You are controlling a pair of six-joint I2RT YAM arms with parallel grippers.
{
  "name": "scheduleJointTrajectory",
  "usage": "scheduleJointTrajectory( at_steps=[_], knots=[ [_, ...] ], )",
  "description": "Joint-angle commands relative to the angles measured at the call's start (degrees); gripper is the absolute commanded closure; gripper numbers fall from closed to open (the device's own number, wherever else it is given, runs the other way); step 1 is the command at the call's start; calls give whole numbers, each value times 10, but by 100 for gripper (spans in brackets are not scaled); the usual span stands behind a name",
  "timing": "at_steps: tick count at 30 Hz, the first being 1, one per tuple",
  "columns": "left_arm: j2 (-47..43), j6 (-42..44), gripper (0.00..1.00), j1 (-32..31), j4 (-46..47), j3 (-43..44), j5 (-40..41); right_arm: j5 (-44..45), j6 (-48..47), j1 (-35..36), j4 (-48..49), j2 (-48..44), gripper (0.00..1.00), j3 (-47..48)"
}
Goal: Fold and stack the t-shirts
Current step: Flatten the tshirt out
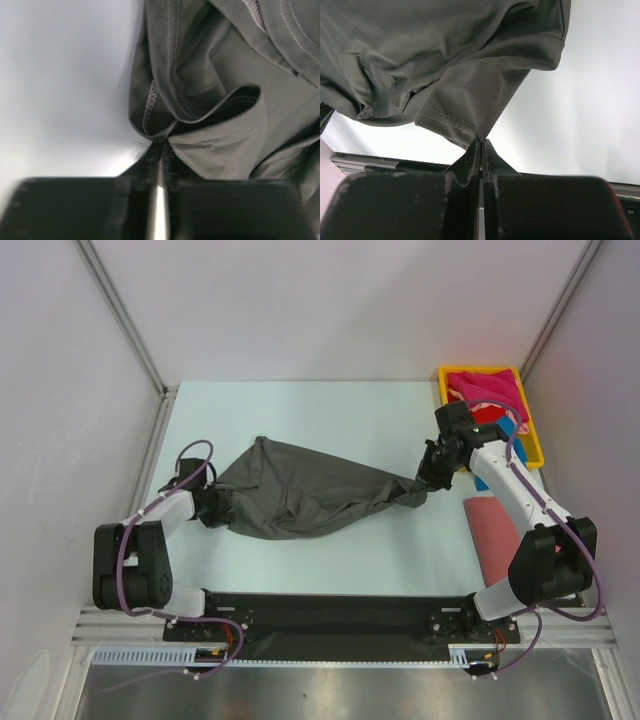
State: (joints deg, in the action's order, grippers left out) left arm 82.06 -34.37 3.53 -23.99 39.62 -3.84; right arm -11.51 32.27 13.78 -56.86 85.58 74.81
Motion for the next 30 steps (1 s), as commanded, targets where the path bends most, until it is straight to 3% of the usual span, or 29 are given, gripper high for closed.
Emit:
scheduleJointTrajectory(
  at_steps=[1,4,5,7,11,14,15,17,18,21,25,30],
  knots=[
    [21,0,100,3,-31,7,26,-7,-10,-3,4,-25,100,-1],
    [-102,-20,100,-1,-121,13,91,-5,-13,-4,0,-30,100,0],
    [-184,-34,100,-1,-141,14,102,-5,-14,-3,0,-31,100,-2],
    [-226,-49,100,-9,-198,43,119,-11,-13,-4,-2,-32,100,-2],
    [-173,-63,100,-31,-164,89,64,-17,-14,-4,2,-27,100,-3],
    [-63,-55,100,-59,-120,155,26,-14,-16,-4,2,-15,100,7],
    [15,-50,100,-66,-124,220,23,-15,-14,-5,4,-11,100,14],
    [83,-19,91,-80,-134,293,21,-19,-12,-6,8,2,100,19],
    [153,-11,89,-87,-154,379,-4,-26,-12,-6,13,8,100,24],
    [201,11,85,-118,-209,514,3,-38,-12,-8,9,30,100,32],
    [145,18,46,-128,-205,477,18,-41,-10,-7,14,35,100,26],
    [53,47,43,-128,-163,307,32,-50,-8,-7,19,29,100,15]
  ],
)
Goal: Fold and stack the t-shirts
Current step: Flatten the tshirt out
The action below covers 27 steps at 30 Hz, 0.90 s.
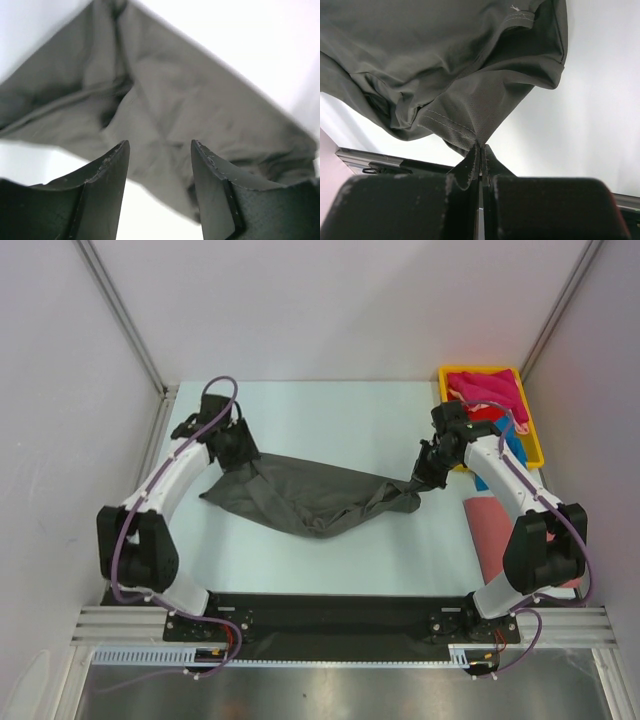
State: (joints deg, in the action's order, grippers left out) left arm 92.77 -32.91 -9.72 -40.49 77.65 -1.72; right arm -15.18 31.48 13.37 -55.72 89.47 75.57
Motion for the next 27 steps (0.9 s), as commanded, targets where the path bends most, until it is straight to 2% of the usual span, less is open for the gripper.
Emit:
scheduleJointTrajectory(
  at_steps=[1,5,14,17,21,22,24,27],
  knots=[
    [-61,50,42,6,8,-92,8,-14,0,-3,8,-10,100,6],
    [-77,86,46,12,74,-165,-30,-17,-1,-2,10,-4,100,3],
    [-1,116,47,42,132,-154,-54,-21,-2,-3,8,16,100,14],
    [29,114,52,44,141,-136,-65,-22,-5,-3,7,18,100,14],
    [47,106,77,44,134,-114,-80,-20,-10,-3,2,16,100,17],
    [40,99,80,43,138,-115,-78,-18,-11,-3,1,15,100,17],
    [9,93,83,43,132,-115,-69,-13,-14,-3,-2,11,100,18],
    [-28,84,83,43,112,-109,-65,-12,-21,-4,-4,9,100,18]
  ],
)
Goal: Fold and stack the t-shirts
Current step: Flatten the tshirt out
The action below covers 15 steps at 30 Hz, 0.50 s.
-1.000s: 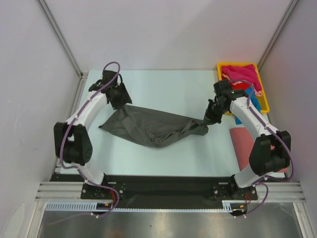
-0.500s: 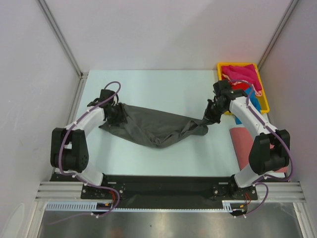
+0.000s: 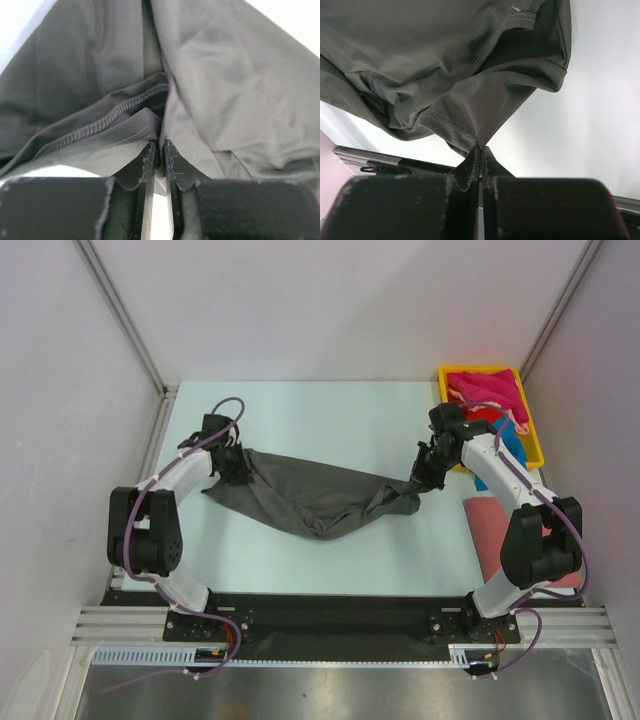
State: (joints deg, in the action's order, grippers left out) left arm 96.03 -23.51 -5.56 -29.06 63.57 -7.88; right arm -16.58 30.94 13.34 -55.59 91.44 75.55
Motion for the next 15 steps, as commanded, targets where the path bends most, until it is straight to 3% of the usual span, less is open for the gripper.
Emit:
scheduleJointTrajectory(
  at_steps=[1,2,3,6,8,9,11,14,15],
  knots=[
    [-71,-15,81,1,-3,28,-5,2,-18,-4,-7,-12,100,19],
    [-79,-18,78,1,-2,23,-6,1,-18,-5,-8,-13,100,19],
    [-87,-21,65,1,1,18,-7,2,-20,-5,-8,-16,100,19],
    [-70,-27,61,1,10,8,-28,-2,-23,-9,-9,-19,100,19],
    [-59,-30,64,0,23,-5,-40,-3,-25,-10,-13,-23,100,21],
    [-56,-30,76,-1,28,-9,-39,-2,-25,-11,-14,-26,100,21],
    [-44,-28,77,-1,18,-5,-33,0,-25,-13,-15,-30,100,21],
    [-56,-18,52,-7,-14,0,29,1,-25,-16,-19,-35,100,20],
    [-62,-15,48,-8,-19,-1,53,1,-24,-16,-17,-36,100,19]
  ],
)
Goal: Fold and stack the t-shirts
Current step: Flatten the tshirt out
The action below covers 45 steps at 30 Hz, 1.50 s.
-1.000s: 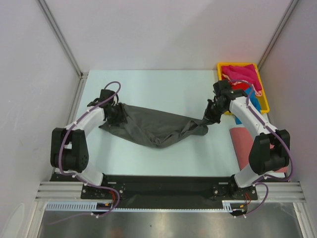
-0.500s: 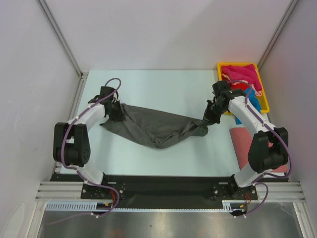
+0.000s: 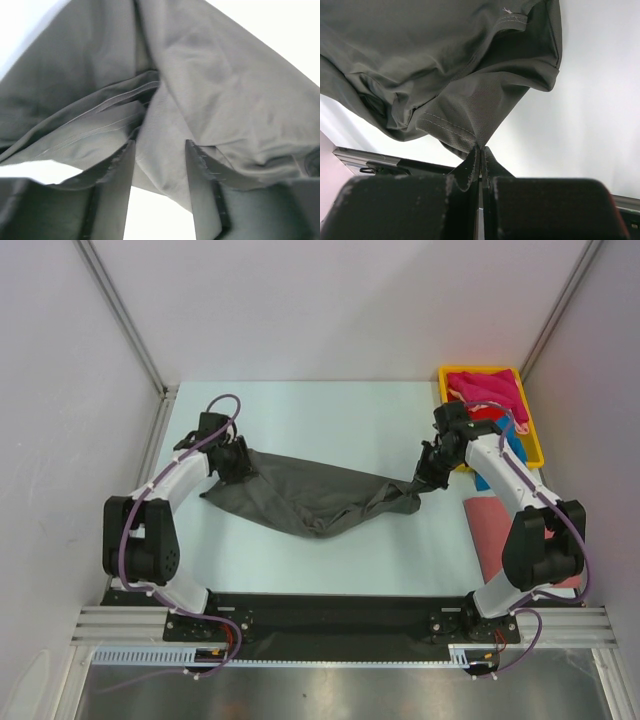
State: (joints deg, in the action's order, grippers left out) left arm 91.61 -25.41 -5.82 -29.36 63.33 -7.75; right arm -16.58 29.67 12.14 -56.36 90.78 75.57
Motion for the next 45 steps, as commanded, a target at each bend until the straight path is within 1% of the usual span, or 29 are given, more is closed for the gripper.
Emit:
scheduleJointTrajectory(
  at_steps=[1,5,6,7,10,12,13,15,16,17,18,19,21,22,26,29,31,35,36,38,39,40,42,43,45],
  knots=[
    [-22,6,48,-6,-21,-1,59,1,-9,-5,-9,-31,100,17],
    [-7,5,49,-10,-22,-8,56,-6,-1,-4,-1,-34,100,4],
    [0,1,52,-10,-20,-8,49,-8,-1,-5,1,-34,100,2],
    [6,-2,53,-10,-14,-10,35,-9,1,-5,4,-33,100,2],
    [30,-4,55,-14,-17,-1,34,-9,5,-5,5,-32,100,5],
    [43,0,62,-16,-20,10,33,-8,6,-5,5,-31,100,10],
    [46,3,62,-16,-21,19,37,-7,6,-5,4,-31,100,12],
    [55,8,67,-16,-27,26,36,-6,7,-5,3,-30,100,12],
    [55,10,71,-16,-26,30,34,-6,7,-4,3,-30,100,12],
    [56,11,76,-16,-27,35,32,-7,7,-5,3,-30,100,12],
    [50,13,93,-16,-33,39,34,-7,7,-5,4,-30,100,12],
    [41,12,100,-16,-38,45,36,-5,7,-5,4,-30,100,13],
    [15,5,100,-16,-53,61,57,0,7,-5,3,-29,100,16],
    [-17,4,100,-16,-61,71,67,4,6,-7,1,-31,100,22],
    [-92,-4,100,-16,-121,151,130,22,-8,-26,-13,-25,100,55],
    [-130,-10,100,-16,-142,183,134,44,-30,-48,-36,-9,100,97],
    [-142,-18,100,-16,-157,183,125,49,-38,-57,-52,-1,100,117],
    [-192,-32,100,-16,-151,133,135,34,-37,-59,-52,-3,100,135],
    [-225,-32,100,-16,-139,124,144,30,-30,-59,-50,-13,100,131],
    [-261,-30,100,-16,-125,88,169,17,-24,-59,-43,-27,100,118],
    [-292,-30,100,-15,-121,74,172,16,-21,-59,-38,-46,100,94],
    [-301,-28,100,-11,-121,44,172,11,-16,-59,-35,-55,100,79],
    [-310,-36,100,-2,-140,8,144,1,-11,-59,-24,-76,100,38],
    [-316,-41,100,2,-145,-37,130,-13,-8,-59,-18,-98,100,-8],
    [-332,-61,99,3,-130,-95,97,-22,-3,-58,-5,-118,100,-52]
  ],
)
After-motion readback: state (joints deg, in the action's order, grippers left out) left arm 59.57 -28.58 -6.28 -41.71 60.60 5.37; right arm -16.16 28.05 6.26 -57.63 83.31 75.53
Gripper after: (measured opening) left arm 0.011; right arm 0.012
